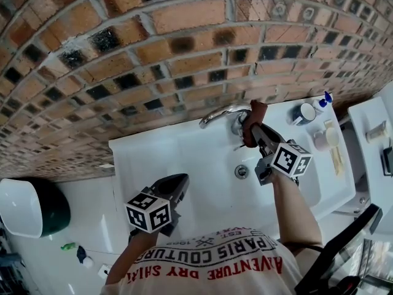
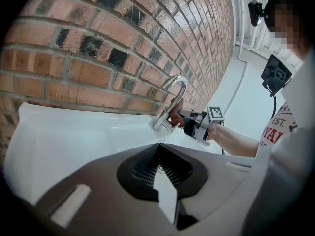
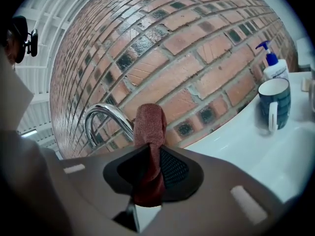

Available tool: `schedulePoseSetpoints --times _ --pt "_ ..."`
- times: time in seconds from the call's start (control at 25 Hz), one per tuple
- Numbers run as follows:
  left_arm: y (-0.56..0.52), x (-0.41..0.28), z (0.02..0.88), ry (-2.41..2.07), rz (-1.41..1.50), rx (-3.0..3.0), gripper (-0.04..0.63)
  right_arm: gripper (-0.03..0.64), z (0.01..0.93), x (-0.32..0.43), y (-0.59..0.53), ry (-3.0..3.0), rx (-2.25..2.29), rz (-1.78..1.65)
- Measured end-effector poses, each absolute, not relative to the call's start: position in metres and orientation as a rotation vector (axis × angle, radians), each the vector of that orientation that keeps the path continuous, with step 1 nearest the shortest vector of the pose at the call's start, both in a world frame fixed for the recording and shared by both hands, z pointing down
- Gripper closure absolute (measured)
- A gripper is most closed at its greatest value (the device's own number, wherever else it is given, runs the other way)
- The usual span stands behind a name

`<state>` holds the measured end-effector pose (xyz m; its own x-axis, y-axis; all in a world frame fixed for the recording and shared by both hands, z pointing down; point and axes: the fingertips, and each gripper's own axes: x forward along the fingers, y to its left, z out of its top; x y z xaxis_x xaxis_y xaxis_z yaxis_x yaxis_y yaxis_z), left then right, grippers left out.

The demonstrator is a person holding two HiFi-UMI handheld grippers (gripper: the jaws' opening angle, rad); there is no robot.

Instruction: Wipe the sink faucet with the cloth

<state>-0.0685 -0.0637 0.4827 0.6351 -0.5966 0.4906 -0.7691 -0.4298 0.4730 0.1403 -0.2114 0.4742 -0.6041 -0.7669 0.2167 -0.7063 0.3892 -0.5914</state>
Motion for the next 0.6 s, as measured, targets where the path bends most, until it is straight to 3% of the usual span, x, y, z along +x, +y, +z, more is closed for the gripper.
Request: schedulePoseSetpoints --times 0.6 --pt "-0.061 -0.064 0.479 -1.040 0.310 2.195 0.591 0.551 0.416 0.122 -0.152 2.528 -1.142 -0.976"
